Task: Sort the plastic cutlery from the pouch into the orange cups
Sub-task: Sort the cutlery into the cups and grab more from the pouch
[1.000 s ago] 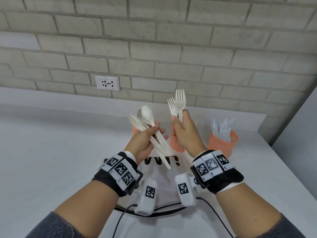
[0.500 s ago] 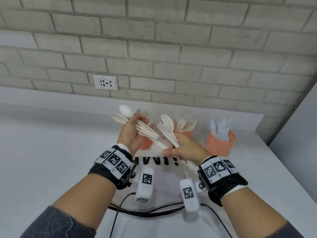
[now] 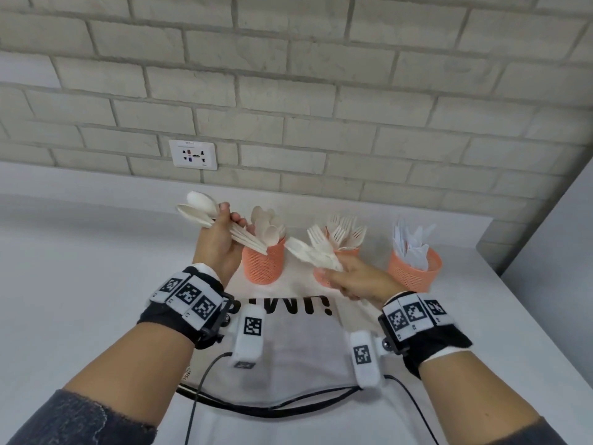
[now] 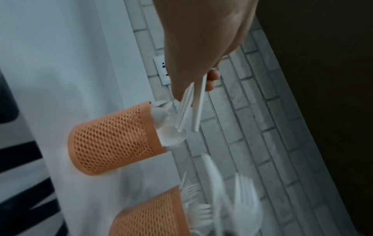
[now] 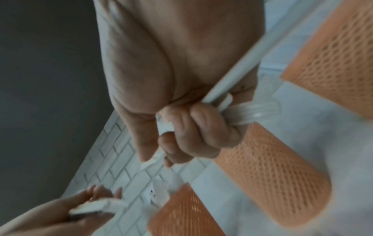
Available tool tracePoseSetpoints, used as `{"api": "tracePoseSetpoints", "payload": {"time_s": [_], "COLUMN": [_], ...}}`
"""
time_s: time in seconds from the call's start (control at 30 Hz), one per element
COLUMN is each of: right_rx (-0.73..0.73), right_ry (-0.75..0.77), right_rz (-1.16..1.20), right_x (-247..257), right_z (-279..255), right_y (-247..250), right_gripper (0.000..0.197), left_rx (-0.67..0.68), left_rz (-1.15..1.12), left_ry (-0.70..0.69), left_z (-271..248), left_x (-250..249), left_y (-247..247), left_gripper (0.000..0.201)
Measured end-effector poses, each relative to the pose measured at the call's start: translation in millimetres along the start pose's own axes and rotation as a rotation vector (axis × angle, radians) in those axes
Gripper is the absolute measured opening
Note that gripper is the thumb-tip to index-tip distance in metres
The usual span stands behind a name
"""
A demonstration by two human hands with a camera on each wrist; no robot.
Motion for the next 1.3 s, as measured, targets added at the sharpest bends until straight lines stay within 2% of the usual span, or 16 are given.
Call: {"api": "tracePoseSetpoints", "payload": {"time_s": [0.1, 0.23, 0.3, 0.33, 0.47, 0.53, 0.6, 0.67, 0.8, 0.87, 0.97, 1.0, 1.07, 1.13, 1.2, 1.3], "right_rx": [-0.247, -0.657, -0.742, -0.758, -0.702, -0.667, -0.654, -0.638, -0.567, -0.549, -0.748, -0.738, -0.499, -0.256, -0.281, -0.444], "right_ry": [0.106, 0.474, 0.533, 0.504, 0.246, 0.163, 0.147, 0.165, 0.103, 0.126, 0.403, 0.471, 0.451, 0.364, 0.384, 0.42], "right_rz": [0.114, 0.247, 0.269, 0.253, 0.302, 0.38, 0.423, 0.406, 0.133, -0.016, -0.116, -0.072, 0.011, -0.079, -0.218, -0.19], "right_x": [25, 64, 61, 55, 13, 2, 0, 2, 1, 10, 43, 56, 81, 91, 92, 91], "right_z": [12, 36, 54, 63, 88, 91, 90, 90, 96, 95, 78, 70, 55, 51, 54, 62], "right_y": [22, 59, 70, 71, 64, 60, 60, 59, 57, 57, 52, 45, 18, -9, -24, -25], "right_gripper": [0.022, 0.021, 0.02, 0.018, 0.017, 0.027, 0.034, 0.026, 0.027, 0.023, 0.034, 0.036, 0.05, 0.064, 0.054, 0.017], "left_rx": [0.08, 0.227, 0.298, 0.339, 0.441, 0.451, 0.445, 0.44, 0.434, 0.425, 0.45, 0.463, 0.493, 0.54, 0.579, 0.604], "left_rz": [0.134, 0.302, 0.363, 0.402, 0.534, 0.552, 0.561, 0.552, 0.528, 0.505, 0.512, 0.552, 0.68, 0.892, 1.093, 1.17], "left_ry": [0.056, 0.133, 0.167, 0.178, 0.217, 0.219, 0.217, 0.233, 0.276, 0.291, 0.304, 0.3, 0.249, 0.136, -0.01, -0.083], "left_z": [-5, -20, -26, -28, -30, -28, -26, -25, -22, -20, -18, -18, -21, -30, -35, -34], "left_x": [12, 29, 29, 29, 26, 24, 24, 25, 29, 29, 27, 27, 27, 26, 25, 18], "left_y": [-1, -7, -9, -9, -8, -6, -6, -5, -3, -2, -1, -1, -6, -16, -24, -24], "left_gripper": [0.016, 0.022, 0.021, 0.022, 0.023, 0.027, 0.023, 0.017, 0.007, 0.014, 0.024, 0.025, 0.019, 0.014, 0.018, 0.011]}}
Point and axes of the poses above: each hand's wrist, its own z-axis towards the middle knuckle, its own y-axis out of the back of the hand, x = y × z, the point moved 2 cm from there along z, towards the middle knuckle, and after that the axes turned 3 degrees about -x, right-handed, at the moved point
